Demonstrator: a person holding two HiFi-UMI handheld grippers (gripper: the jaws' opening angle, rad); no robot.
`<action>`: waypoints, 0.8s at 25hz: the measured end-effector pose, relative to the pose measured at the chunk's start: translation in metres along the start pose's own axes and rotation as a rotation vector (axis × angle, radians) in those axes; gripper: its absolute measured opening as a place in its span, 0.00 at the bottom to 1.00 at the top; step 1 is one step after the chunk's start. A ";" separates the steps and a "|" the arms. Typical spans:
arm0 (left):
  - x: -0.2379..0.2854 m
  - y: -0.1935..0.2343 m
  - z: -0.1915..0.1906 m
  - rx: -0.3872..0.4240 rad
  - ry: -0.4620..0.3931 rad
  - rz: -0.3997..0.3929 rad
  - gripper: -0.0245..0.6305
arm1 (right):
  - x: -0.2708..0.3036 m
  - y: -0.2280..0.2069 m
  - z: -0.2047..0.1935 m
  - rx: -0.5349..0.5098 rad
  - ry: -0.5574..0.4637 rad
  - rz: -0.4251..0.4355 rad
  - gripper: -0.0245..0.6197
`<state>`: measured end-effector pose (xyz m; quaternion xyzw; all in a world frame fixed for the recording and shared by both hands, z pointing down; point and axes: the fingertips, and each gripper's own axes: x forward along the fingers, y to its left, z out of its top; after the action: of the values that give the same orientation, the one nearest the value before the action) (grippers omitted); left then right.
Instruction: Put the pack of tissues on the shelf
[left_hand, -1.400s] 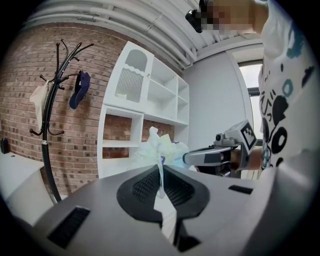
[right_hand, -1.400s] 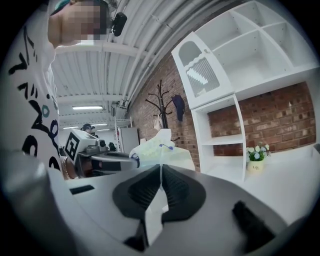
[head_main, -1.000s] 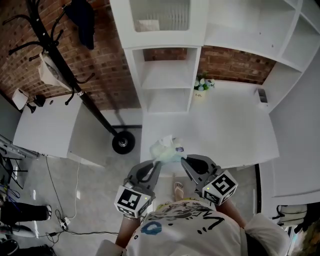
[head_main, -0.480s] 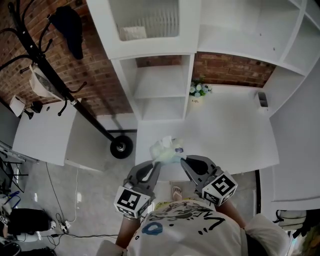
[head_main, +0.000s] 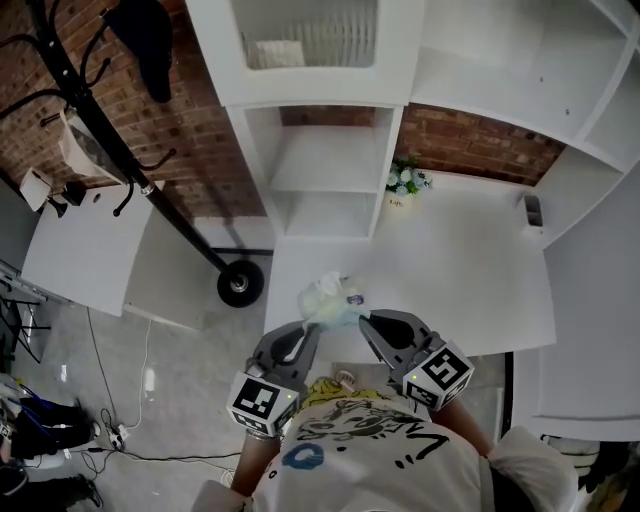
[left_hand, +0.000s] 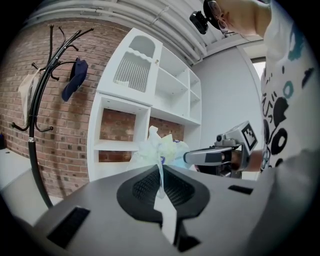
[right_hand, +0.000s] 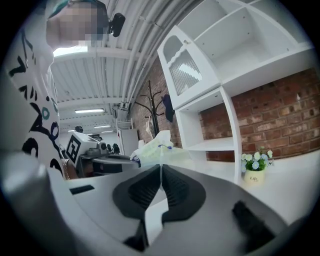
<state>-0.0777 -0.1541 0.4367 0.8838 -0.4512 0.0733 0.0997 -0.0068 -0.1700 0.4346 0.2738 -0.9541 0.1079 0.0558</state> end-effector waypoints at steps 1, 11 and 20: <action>0.000 0.001 -0.002 -0.001 0.003 -0.001 0.07 | 0.001 0.000 -0.001 0.003 0.000 0.001 0.09; 0.013 0.025 0.013 0.020 -0.003 -0.040 0.07 | 0.021 -0.008 0.013 0.030 -0.038 -0.046 0.09; 0.038 0.063 0.036 0.054 -0.013 -0.114 0.07 | 0.051 -0.039 0.038 0.041 -0.087 -0.142 0.09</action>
<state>-0.1052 -0.2289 0.4174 0.9109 -0.3987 0.0736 0.0770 -0.0307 -0.2378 0.4132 0.3465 -0.9313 0.1113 0.0160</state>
